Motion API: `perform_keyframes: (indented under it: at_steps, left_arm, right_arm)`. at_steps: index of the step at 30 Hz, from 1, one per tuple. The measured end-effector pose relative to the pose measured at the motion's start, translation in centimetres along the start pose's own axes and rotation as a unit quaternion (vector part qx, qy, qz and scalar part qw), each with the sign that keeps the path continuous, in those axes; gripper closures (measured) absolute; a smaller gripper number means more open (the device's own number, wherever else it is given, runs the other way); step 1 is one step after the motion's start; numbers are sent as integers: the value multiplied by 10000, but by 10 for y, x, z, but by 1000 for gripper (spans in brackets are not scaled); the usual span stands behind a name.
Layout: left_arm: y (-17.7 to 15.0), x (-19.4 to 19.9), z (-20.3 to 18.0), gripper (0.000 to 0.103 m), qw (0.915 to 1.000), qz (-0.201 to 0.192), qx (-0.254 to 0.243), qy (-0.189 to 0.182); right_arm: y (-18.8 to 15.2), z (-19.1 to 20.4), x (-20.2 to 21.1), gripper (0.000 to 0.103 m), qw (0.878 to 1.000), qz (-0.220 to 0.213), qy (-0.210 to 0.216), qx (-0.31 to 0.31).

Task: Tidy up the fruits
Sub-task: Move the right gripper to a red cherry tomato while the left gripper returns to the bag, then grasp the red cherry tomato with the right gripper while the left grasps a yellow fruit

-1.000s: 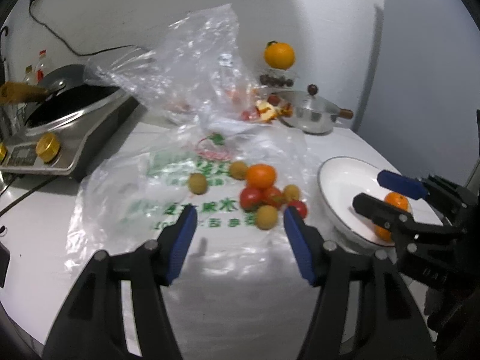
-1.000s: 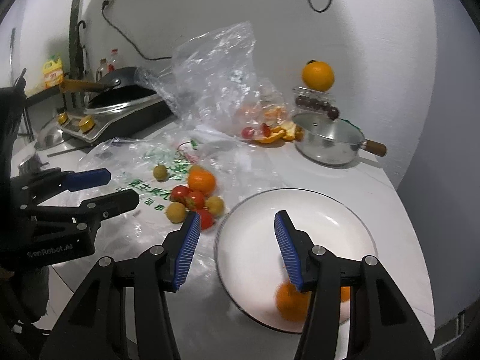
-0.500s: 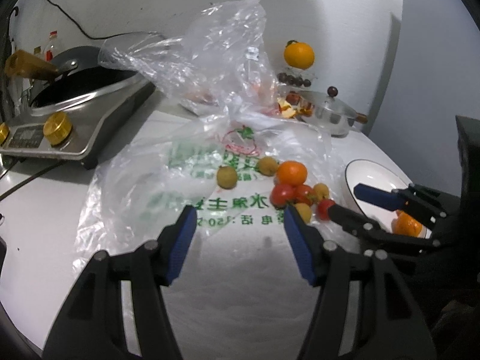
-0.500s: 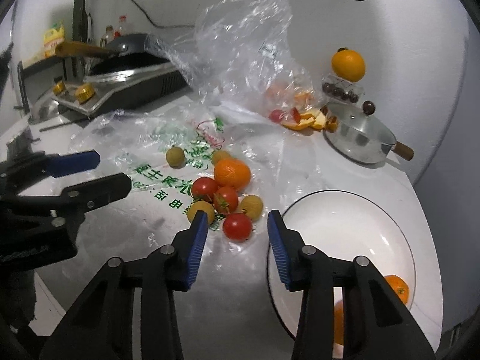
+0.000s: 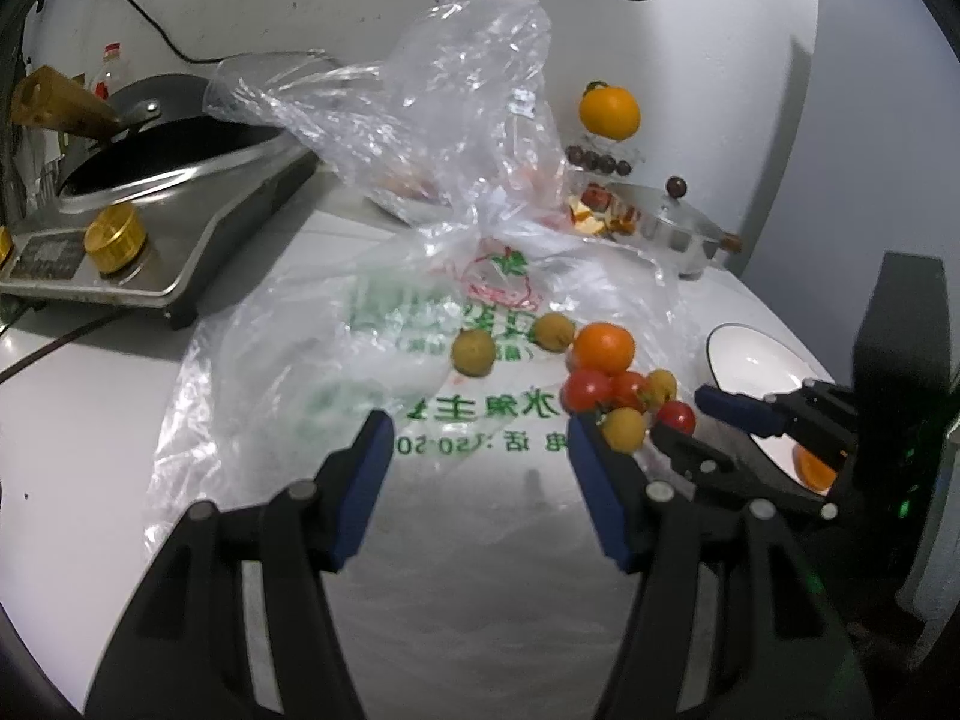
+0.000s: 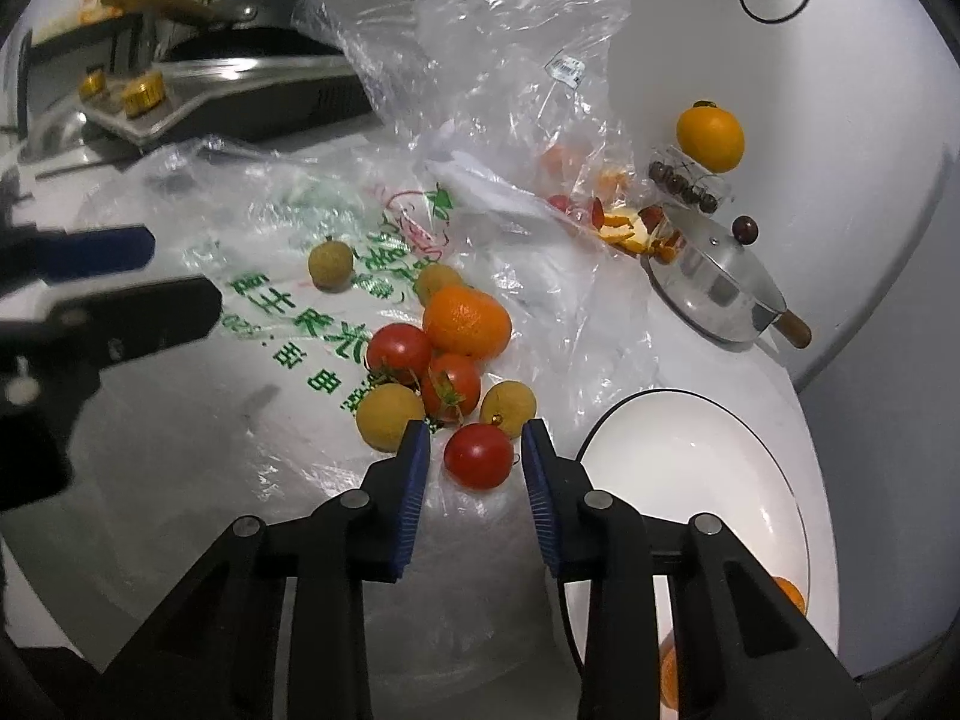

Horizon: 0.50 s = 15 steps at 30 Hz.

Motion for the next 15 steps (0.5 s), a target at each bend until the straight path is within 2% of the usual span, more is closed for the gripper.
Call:
perform_keyframes:
  at_steps: [5, 8, 15]
  left_arm:
    - [-1, 0, 2, 41, 10000, 30, 5, 8]
    - [-1, 1, 3, 41, 10000, 33, -5, 21]
    - [-1, 2, -2, 41, 9999, 49, -77, 50]
  right_arm:
    - [-2, 4, -5, 69, 9997, 62, -168, 161]
    - [-2, 6, -7, 76, 9990, 64, -295, 315]
    - [0, 2, -1, 76, 9996, -78, -178, 212]
Point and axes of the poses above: each gripper's, at about its wrist camera, not at the fingertips, and x roughly against the way its jaws point, z to its left, y to its top, the point moved 8 cm from there along -x, roughly the way its jaws point, and after that the axes turned 3 degrees about -y, right-handed, at the moved point
